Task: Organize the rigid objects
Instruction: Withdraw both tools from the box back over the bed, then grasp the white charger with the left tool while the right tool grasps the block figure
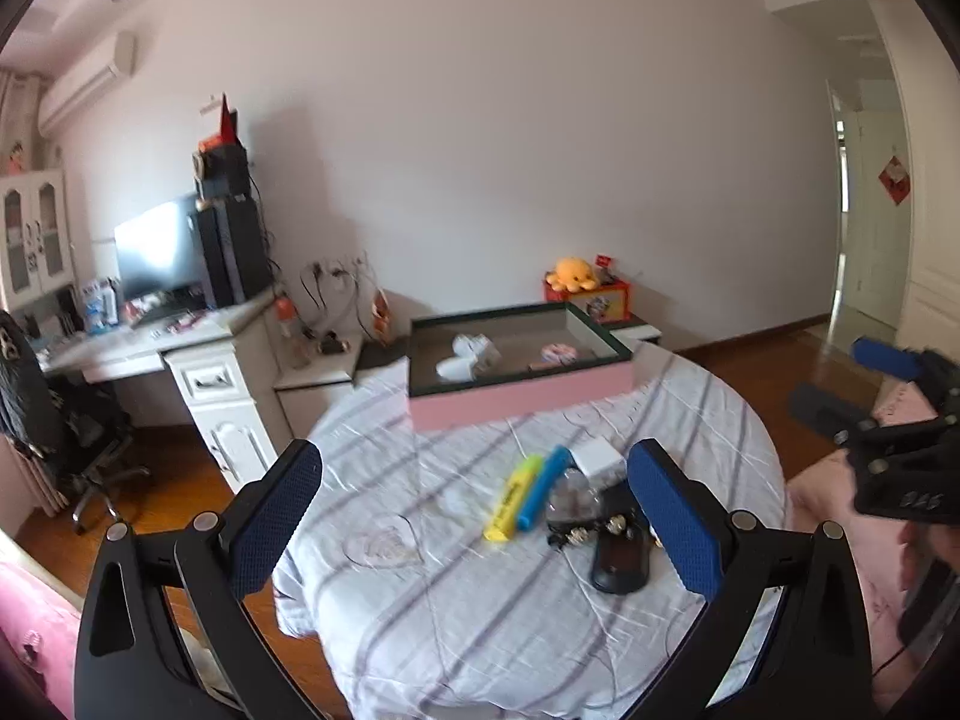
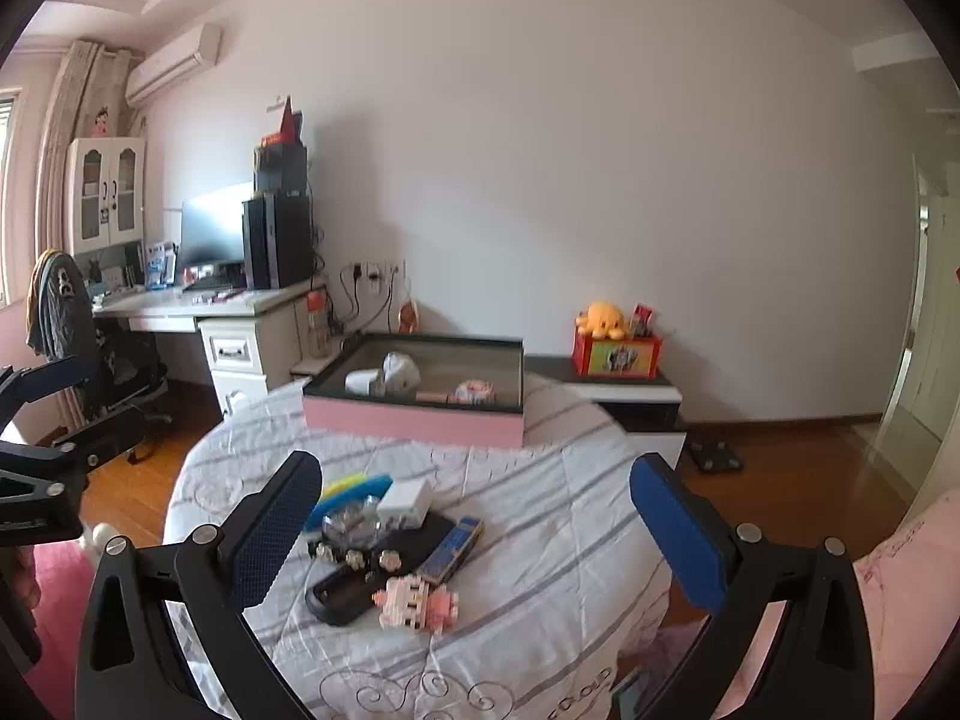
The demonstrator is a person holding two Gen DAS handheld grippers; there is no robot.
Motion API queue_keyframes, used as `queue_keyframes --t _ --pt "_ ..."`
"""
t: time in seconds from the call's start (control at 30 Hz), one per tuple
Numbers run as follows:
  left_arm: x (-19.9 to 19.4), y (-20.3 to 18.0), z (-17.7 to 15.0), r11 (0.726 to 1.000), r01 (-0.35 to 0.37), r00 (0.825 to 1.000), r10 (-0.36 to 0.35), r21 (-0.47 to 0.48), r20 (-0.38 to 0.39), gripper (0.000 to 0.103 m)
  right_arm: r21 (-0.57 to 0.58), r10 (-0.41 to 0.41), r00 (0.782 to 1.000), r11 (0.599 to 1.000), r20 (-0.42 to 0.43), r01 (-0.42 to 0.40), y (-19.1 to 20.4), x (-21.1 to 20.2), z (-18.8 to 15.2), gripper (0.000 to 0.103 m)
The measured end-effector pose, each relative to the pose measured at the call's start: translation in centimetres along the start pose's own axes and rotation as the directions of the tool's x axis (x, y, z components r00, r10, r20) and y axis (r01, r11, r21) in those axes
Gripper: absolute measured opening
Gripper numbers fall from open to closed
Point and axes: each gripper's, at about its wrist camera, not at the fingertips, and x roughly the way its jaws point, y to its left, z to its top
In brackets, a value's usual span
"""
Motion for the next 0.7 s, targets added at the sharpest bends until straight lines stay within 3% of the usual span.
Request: queue_keyframes --t 0.13,0.33,0.7 --pt "2.0 -0.3 -1.3 1.000 0.007 0.998 -0.006 0.015 -0.065 0.103 -0.002 0.002 0.996 1.000 -0.095 -0.002 0.3 3.0 -2.2 0.103" --pt "4.3 0.1 -3.1 1.000 0.005 0.989 -0.002 0.021 -0.146 0.103 0.036 0.037 0.964 0.999 -0.261 -0.029 0.3 7.9 -7.0 0.103" --pt "7.8 0.0 -4.9 0.999 0.009 0.970 0.001 0.038 -0.243 0.103 0.059 0.080 0.933 0.996 -0.350 -0.063 0.3 11.7 -9.6 0.103"
